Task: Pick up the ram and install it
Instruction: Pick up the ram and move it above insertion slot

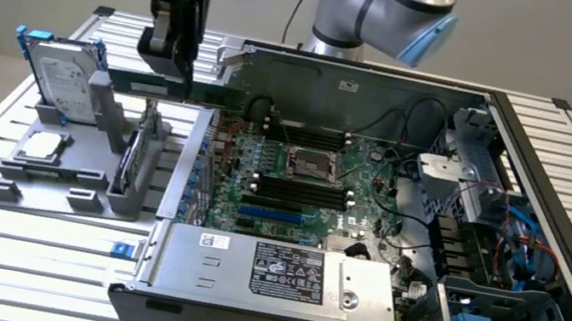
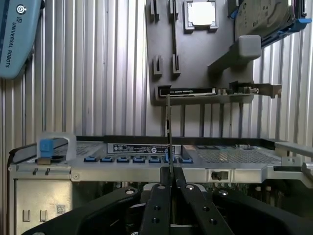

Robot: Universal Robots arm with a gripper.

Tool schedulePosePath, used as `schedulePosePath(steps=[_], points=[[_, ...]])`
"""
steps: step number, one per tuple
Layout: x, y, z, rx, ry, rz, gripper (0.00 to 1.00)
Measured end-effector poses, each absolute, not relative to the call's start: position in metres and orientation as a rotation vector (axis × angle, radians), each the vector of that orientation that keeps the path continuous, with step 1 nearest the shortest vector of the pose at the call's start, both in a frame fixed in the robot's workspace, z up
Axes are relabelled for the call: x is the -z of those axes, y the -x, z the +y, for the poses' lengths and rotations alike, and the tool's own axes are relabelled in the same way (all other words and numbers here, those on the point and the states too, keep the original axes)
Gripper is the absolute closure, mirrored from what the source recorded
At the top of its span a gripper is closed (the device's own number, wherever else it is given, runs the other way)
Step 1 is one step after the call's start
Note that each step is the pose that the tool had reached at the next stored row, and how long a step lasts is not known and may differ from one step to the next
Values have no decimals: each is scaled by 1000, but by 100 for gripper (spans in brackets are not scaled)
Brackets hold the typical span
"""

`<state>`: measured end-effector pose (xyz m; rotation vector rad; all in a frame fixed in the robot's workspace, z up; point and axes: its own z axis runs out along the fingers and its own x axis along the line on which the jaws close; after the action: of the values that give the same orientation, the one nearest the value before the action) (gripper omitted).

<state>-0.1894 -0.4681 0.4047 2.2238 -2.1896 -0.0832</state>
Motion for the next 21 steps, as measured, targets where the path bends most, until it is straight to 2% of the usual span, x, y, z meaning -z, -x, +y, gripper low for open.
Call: schedulePosePath(steps=[13,21], points=[[-403,130,-460,86,-2225,-2190,86],[-391,103,-456,94,-2228,-2194,86]])
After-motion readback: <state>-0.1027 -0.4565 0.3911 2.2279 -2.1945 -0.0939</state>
